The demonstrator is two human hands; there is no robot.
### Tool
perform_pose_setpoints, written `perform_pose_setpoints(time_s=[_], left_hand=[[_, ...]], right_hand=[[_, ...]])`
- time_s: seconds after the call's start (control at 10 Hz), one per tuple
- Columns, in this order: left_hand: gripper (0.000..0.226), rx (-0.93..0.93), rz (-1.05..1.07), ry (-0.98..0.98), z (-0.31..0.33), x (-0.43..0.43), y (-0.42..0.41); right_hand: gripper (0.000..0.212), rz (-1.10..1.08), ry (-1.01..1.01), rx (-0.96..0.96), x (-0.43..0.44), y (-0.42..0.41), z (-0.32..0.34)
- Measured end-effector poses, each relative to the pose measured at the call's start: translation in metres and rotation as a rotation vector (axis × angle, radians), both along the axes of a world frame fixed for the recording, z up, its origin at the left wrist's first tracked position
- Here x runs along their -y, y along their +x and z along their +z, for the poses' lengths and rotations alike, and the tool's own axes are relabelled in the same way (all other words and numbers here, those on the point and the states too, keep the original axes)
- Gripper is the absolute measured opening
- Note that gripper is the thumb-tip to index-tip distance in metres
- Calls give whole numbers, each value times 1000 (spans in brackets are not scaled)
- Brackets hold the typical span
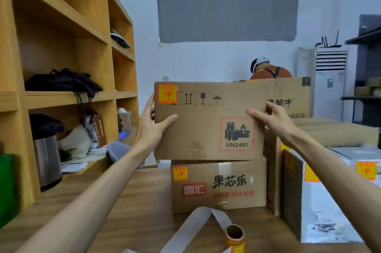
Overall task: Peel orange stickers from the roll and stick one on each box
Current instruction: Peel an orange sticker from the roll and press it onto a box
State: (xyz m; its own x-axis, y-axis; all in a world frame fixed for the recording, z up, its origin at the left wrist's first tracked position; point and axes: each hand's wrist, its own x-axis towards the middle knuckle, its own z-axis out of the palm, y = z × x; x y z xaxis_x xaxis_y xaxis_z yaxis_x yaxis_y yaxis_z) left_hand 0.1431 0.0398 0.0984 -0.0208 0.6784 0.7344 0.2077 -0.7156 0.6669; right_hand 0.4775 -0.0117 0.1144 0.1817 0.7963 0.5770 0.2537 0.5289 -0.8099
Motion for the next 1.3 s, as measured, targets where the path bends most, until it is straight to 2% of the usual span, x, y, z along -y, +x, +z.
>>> perform_pose_setpoints(time_s=[0.2,0.6,0.8,1.1,1.2,1.3], left_hand=[[89,5,-31,-46,-12,-19,27],[87,68,-22,-92,-48,-39,46],[87,34,-26,-134,-47,-47,45],[89,80,-42,-138,-44,-55,48],[90,70,-49,-143,-48,-57,47],[91,-1,-33,-146,-44,-58,43]], right_hand=[[38,-48,-42,34,-16,32,-12],[34,-43,-36,50,-39,39,-26],[37,-108,-24,120,-44,38,-28],[40,-66,-8,28,-48,35,-28],[42,-89,-33,87,-54,37,-32],[55,-227,-63,168,-52,36,-27]])
